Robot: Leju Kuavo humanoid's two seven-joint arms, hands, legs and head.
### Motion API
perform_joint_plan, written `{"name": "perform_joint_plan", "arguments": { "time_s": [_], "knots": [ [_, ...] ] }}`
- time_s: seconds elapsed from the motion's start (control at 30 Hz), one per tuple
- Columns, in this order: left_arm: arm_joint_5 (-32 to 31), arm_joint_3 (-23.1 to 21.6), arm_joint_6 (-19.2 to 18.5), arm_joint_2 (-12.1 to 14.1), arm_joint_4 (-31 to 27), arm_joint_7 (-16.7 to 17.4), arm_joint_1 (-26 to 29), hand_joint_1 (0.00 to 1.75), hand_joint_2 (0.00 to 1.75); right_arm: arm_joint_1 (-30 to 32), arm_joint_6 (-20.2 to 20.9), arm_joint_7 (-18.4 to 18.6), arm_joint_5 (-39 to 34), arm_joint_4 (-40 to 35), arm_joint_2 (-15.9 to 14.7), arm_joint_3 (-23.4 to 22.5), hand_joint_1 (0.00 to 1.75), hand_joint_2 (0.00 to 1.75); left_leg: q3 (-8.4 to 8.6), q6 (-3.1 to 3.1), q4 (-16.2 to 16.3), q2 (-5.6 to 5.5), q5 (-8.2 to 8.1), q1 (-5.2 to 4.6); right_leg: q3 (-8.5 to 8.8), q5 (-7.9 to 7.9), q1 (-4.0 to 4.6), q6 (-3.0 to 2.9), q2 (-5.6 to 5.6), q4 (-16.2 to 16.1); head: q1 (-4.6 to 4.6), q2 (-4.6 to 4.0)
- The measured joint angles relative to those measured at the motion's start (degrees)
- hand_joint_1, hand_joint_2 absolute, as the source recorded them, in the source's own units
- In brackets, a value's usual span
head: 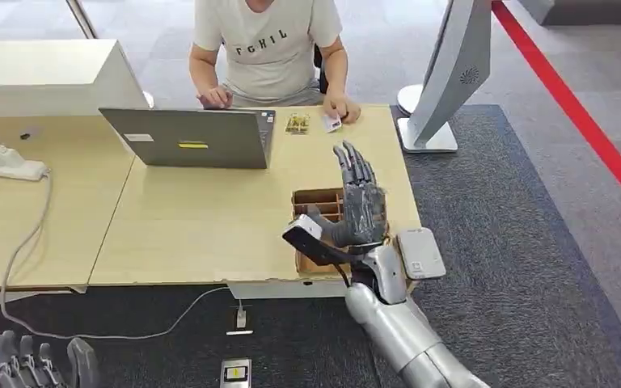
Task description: Pass the card to the sensor for recognition and then transmit it.
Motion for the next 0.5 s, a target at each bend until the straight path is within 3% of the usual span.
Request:
{"name": "perform_joint_plan", "arguments": {
  "time_s": [0.2, 0.5],
  "knots": [
    [4.49, 2.08, 0.00, -0.20, -3.00, 0.00, -0.63, 0.00, 1.75, 2.75, 0.00, 3.26, 4.14, -2.47, -4.15, -4.30, 0.00, 1.75, -0.01, 0.00, 0.00, -0.01, -0.01, 0.01, 0.01, 0.00, 0.01, 0.00, 0.00, 0.02, -0.02, 0.00],
    [9.51, 5.97, -3.21, 1.07, -6.43, 0.00, -1.31, 0.00, 1.75, 5.45, 1.22, 9.25, 7.74, -6.64, -8.63, -4.87, 0.00, 1.75, -0.03, 0.01, -0.01, 0.00, -0.02, 0.01, 0.02, -0.01, 0.01, 0.00, 0.01, 0.03, 0.00, 0.00]
  ]
}}
